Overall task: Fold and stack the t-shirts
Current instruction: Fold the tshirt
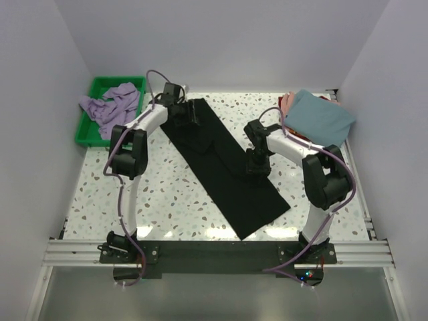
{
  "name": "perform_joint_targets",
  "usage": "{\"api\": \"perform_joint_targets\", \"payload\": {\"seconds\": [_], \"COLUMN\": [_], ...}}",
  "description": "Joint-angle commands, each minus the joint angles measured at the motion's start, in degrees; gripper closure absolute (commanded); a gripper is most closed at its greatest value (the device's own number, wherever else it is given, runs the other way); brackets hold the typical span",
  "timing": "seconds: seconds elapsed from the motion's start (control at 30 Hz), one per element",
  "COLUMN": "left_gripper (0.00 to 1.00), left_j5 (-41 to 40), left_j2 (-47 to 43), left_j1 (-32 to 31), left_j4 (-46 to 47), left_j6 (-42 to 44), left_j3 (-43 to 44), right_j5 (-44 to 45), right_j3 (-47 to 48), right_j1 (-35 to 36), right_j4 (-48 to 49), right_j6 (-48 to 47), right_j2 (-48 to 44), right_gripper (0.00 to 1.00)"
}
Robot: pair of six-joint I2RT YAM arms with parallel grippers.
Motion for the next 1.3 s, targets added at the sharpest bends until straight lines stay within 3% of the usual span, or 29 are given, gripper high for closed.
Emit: {"api": "perform_joint_targets", "payload": {"seconds": [0.0, 0.17, 0.3, 0.77, 1.27], "left_gripper": [0.44, 0.44, 0.44, 0.44, 0.44], "left_j5": [-3.08, -2.21, -0.63, -1.69, 3.85], "left_j2": [-9.35, -16.12, -14.47, -0.75, 7.25], "left_j1": [-0.3, -0.3, -0.3, -0.22, -0.22], "left_j4": [2.66, 9.35, 11.72, 9.97, 15.86], "left_j6": [-4.42, -8.22, -10.15, -4.8, -2.86], "left_j3": [-6.06, -21.08, -24.89, -13.12, -6.35], "right_j5": [-1.52, -2.76, -3.63, -11.89, -15.5], "right_j3": [-1.89, -10.84, -14.99, -21.41, -12.89], "right_j1": [0.2, 0.19, 0.28, 5.72, 14.87], "right_j4": [-1.66, 2.92, 7.31, 14.88, 16.72], "right_j6": [-2.91, -3.09, -2.82, 6.14, 14.76], "right_j2": [-4.96, -7.07, -6.46, -5.05, -0.66], "right_gripper": [0.57, 0.57, 0.58, 0.58, 0.58]}}
